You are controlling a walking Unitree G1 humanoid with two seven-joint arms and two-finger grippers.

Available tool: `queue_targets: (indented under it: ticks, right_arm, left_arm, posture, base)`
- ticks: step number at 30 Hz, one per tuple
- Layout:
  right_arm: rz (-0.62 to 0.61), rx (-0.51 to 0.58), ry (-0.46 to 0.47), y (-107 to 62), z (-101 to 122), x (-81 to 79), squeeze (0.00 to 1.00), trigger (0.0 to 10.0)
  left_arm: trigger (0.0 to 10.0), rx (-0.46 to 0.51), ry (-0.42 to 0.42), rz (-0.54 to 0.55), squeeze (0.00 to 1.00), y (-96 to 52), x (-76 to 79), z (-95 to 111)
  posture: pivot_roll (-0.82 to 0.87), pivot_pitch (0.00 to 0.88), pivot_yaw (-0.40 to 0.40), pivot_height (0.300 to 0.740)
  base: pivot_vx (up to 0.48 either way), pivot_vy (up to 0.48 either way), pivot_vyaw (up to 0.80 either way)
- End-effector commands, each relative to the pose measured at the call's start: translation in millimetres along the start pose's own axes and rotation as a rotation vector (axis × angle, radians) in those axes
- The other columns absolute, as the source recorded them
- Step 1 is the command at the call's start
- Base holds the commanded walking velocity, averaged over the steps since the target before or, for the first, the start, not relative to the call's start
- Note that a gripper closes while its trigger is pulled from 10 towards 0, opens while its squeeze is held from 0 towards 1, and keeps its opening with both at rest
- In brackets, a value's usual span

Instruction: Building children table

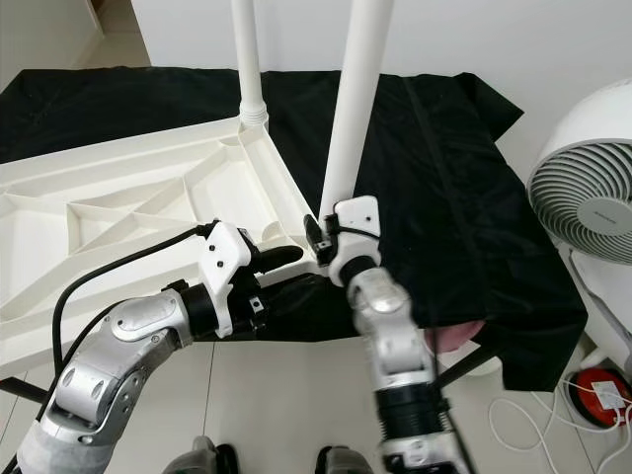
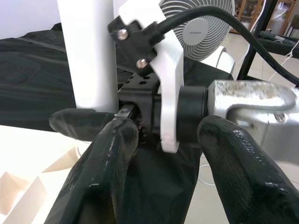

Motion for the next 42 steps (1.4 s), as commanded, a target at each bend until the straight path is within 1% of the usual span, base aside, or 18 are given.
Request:
queue_targets:
  ticks: [1,4,6,11,12,16,21,22,23,24,28,31,33,34,36,39,40,42]
  right_arm:
    - [-0.075,-0.074,0.016,-6.0,-21.4,8.1,0.0,10.0]
    - [-0.123,-0.063,0.05,-9.2,-21.2,3.9,0.0,10.0]
    - [-0.123,-0.063,0.05,-9.2,-21.2,3.9,0.0,10.0]
    - [-0.111,-0.065,0.042,-11.0,-20.1,-4.0,0.0,10.0]
    - [-0.112,-0.057,0.047,-11.1,-18.2,-3.4,1.0,10.0]
    - [-0.077,-0.036,0.048,-9.8,-10.9,-4.2,1.0,10.0]
    - [-0.059,-0.041,0.044,-8.8,-10.5,-4.4,1.0,10.0]
    - [-0.027,-0.057,0.039,-7.7,-11.8,-6.1,1.0,10.0]
    - [0.006,-0.064,0.025,-6.9,-11.7,-7.4,0.0,10.0]
    - [0.092,-0.085,0.006,-5.4,-10.7,-9.7,0.0,10.0]
    - [0.146,-0.085,0.002,-3.2,-6.0,-6.8,0.0,10.0]
    - [0.225,-0.097,-0.034,-1.1,-2.6,-4.4,0.0,10.0]
    - [0.225,-0.097,-0.034,-1.1,-2.6,-4.4,0.0,10.0]
    - [0.255,-0.1,-0.059,-0.4,-1.2,-3.2,0.0,10.0]
    - [0.369,-0.11,-0.099,-0.5,2.9,-5.8,0.0,10.0]
    - [0.408,-0.119,-0.113,-0.6,3.7,-6.5,0.0,10.0]
    - [0.475,-0.127,-0.143,0.7,7.8,-5.3,0.0,10.0]
    - [0.502,-0.127,-0.161,3.8,12.1,-1.8,0.0,10.0]
  left_arm:
    - [10.0,-0.008,0.002,0.045,0.0,0.3,-3.9,-0.6]
    - [10.0,-0.008,0.004,0.045,0.0,0.3,-3.4,-0.6]
    - [10.0,-0.008,0.004,0.045,0.0,0.3,-3.4,-0.6]
    - [10.0,-0.007,0.007,0.038,0.0,0.5,-2.3,-0.6]
    - [10.0,-0.007,0.007,0.037,0.0,0.5,-2.2,-0.5]
    - [10.0,-0.004,0.007,0.033,0.0,0.9,-1.3,0.1]
    - [10.0,-0.004,0.007,0.033,0.0,1.2,-1.4,-0.3]
    - [10.0,-0.004,0.006,0.033,0.0,1.5,-1.3,-0.6]
    - [10.0,-0.003,0.006,0.034,0.0,1.7,-1.1,-0.7]
    - [10.0,-0.002,0.004,0.034,0.0,2.1,-0.2,-0.8]
    - [10.0,-0.002,0.002,0.034,0.0,2.3,-0.1,-0.9]
    - [10.0,-0.003,0.002,0.033,0.0,2.1,0.0,-1.1]
    - [10.0,-0.003,0.002,0.033,0.0,2.1,0.0,-1.1]
    - [10.0,-0.004,0.004,0.032,0.0,2.0,0.2,-1.2]
    - [10.0,-0.004,0.005,0.031,0.0,2.0,-0.7,-1.1]
    - [10.0,-0.004,0.006,0.031,0.0,2.1,-1.2,-1.1]
    - [10.0,-0.003,0.01,0.034,0.0,2.0,-2.6,-0.7]
    - [10.0,-0.003,0.011,0.037,0.0,1.8,-3.0,-0.6]
  posture:
    - [-0.02,0.108,0.006,0.74]
    - [-0.02,0.108,0.006,0.74]
    - [-0.02,0.108,0.006,0.74]
    - [-0.02,0.099,0.003,0.74]
    - [-0.02,0.099,0.003,0.74]
    - [-0.02,0.099,0.003,0.74]
    - [-0.02,0.094,0.003,0.74]
    - [-0.03,0.092,0.0,0.74]
    - [-0.03,0.092,0.0,0.74]
    - [-0.02,0.09,-0.001,0.74]
    - [-0.02,0.091,-0.001,0.74]
    - [-0.03,0.09,0.002,0.74]
    - [-0.03,0.09,0.002,0.74]
    - [-0.03,0.09,0.002,0.74]
    - [-0.03,0.09,0.006,0.74]
    - [-0.03,0.09,0.006,0.74]
    - [-0.03,0.092,0.012,0.74]
    - [-0.03,0.092,0.012,0.74]
  base:
    - [0.0,0.0,0.0]
    - [0.0,0.0,0.0]
    - [0.0,0.0,0.0]
    - [0.0,0.0,0.0]
    - [0.0,0.0,0.0]
    - [0.0,0.0,0.0]
    - [0.0,0.0,0.0]
    - [0.0,0.0,0.0]
    - [0.0,0.0,0.0]
    - [0.0,0.0,0.0]
    - [0.0,0.0,0.0]
    - [0.0,0.0,0.0]
    - [0.0,0.0,0.0]
    - [0.0,0.0,0.0]
    - [0.0,0.0,0.0]
    - [0.0,0.0,0.0]
    - [0.0,0.0,0.0]
    - [0.0,0.0,0.0]
Point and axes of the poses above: a point about 5 cm out from each wrist's last joint towards the gripper, its own y axis pointing out of the wrist towards the gripper, its own z axis along the axis of the wrist's last joint, x = y × z, the point moved 5 cm from there along y, pointing out of the wrist towards the gripper, and after that the axes turned 14 degrees about y, right-handed, at the moved point
